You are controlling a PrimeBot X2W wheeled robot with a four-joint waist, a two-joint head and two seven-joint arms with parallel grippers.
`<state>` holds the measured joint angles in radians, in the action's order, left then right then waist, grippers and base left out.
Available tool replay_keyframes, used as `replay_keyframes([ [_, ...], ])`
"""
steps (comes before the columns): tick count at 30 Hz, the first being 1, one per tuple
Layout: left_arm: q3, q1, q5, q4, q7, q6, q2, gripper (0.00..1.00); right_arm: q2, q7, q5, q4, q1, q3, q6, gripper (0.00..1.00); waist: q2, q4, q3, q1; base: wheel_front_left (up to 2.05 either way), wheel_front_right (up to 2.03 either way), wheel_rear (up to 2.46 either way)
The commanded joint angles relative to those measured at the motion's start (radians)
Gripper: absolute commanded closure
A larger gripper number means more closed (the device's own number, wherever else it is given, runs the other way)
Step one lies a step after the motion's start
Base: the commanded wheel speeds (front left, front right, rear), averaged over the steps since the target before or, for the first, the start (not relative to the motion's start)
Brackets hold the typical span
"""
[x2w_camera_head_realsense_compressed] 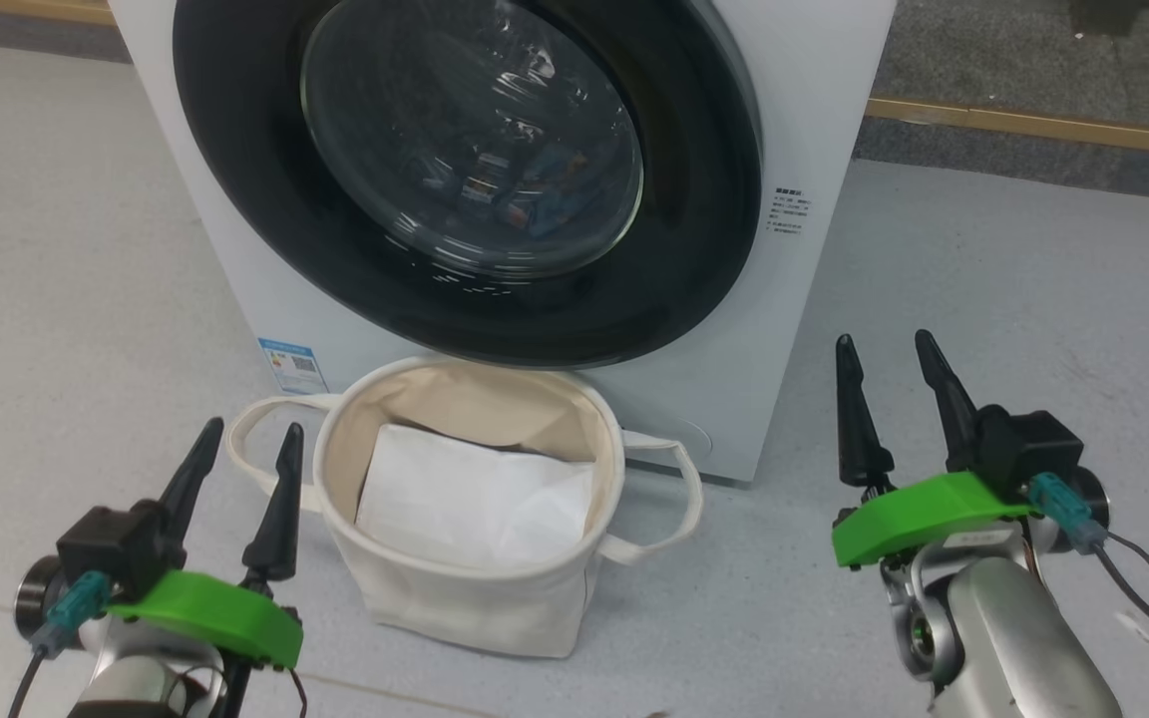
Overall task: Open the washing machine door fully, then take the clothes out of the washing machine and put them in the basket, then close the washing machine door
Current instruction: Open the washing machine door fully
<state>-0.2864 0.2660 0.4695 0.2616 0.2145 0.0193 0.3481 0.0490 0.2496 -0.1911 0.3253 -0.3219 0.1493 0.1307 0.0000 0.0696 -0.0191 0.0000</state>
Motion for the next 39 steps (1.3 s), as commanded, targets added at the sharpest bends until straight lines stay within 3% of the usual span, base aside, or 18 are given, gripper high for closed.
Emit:
replay_keyframes([
  [1, 0.036, 0.055, -0.005, -0.026, 0.01, 0.01, 0.038, 0.0, 0.001, 0.012, -0.015, -0.037, -0.023, 0.019, 0.0, 0.0, 0.0, -0.001, 0.001, 0.0, 0.0, 0.0, 0.0],
  [2, 0.035, 0.054, -0.005, -0.025, 0.01, 0.011, 0.038, 0.0, 0.001, 0.012, -0.025, -0.038, -0.022, 0.02, 0.0, 0.18, 0.0, -0.002, 0.002, 0.0, 0.0, 0.0, 0.0],
  [3, 0.035, 0.054, -0.004, -0.025, 0.01, 0.012, 0.038, 0.0, 0.001, 0.012, -0.044, -0.04, -0.02, 0.019, 0.0, 1.0, 0.0, -0.002, 0.003, 0.0, 0.0, 0.0, 0.0],
  [12, 0.032, 0.054, 0.006, -0.036, 0.011, 0.014, 0.038, 0.0, 0.001, 0.012, -0.341, -0.023, -0.045, -0.002, 0.0, 1.0, 0.0, -0.011, 0.049, 0.0, 0.0, 0.0, 0.0],
  [15, 0.034, 0.063, 0.011, -0.04, 0.016, 0.014, 0.034, 0.0, 0.043, -0.007, -0.532, 0.007, -0.099, -0.014, 0.0, 1.0, 0.0, -0.008, 0.094, 0.0, 0.0, 0.0, 0.0],
  [25, 0.024, 0.108, 0.014, -0.017, 0.033, -0.004, 0.004, 0.0, 0.219, -0.335, -1.071, 0.018, -0.295, -0.05, 0.0, 1.0, 0.0, 0.033, 0.226, 0.0, 0.0, 0.0, 0.0],
  [33, 0.012, 0.151, 0.004, 0.023, 0.043, -0.027, -0.033, 0.0, 0.289, -0.587, -1.285, 0.163, -0.511, -0.1, 0.0, 1.0, 0.0, 0.076, 0.294, 0.0, 0.0, 0.0, 0.0],
  [39, 0.008, 0.172, -0.007, 0.058, 0.046, -0.046, -0.073, 0.0, 0.297, -0.737, -1.369, 0.32, -0.686, -0.103, 0.0, 1.0, 0.0, 0.113, 0.316, 0.0, 0.0, 0.0, 0.0],
])
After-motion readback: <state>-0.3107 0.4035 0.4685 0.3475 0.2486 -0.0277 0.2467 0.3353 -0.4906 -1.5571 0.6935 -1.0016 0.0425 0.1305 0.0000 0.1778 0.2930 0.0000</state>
